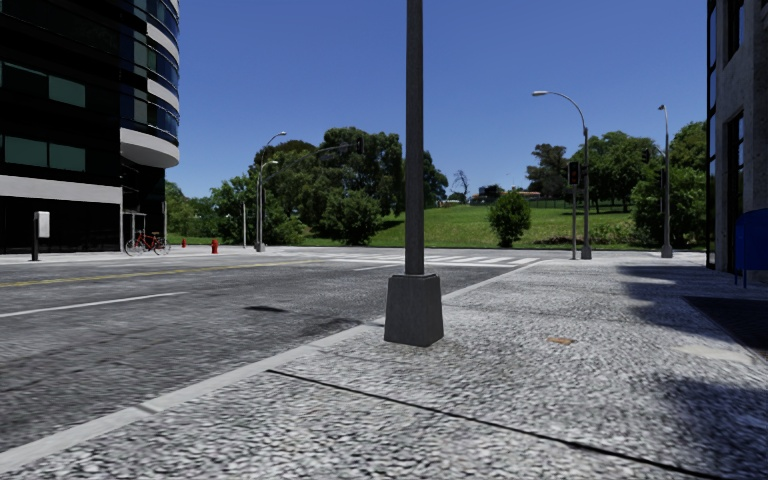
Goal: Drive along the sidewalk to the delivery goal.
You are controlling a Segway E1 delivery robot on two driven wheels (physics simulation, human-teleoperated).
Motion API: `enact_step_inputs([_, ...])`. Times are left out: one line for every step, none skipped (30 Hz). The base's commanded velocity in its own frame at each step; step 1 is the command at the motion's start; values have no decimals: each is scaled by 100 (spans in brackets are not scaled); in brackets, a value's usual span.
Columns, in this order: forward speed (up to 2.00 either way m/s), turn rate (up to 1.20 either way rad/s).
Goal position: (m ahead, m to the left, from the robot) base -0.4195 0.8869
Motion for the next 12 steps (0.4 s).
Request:
enact_step_inputs([0,0])
enact_step_inputs([0,0])
enact_step_inputs([0,0])
enact_step_inputs([0,0])
enact_step_inputs([0,0])
enact_step_inputs([0,0])
enact_step_inputs([0,0])
enact_step_inputs([0,0])
enact_step_inputs([0,0])
enact_step_inputs([0,0])
enact_step_inputs([0,0])
enact_step_inputs([0,0])
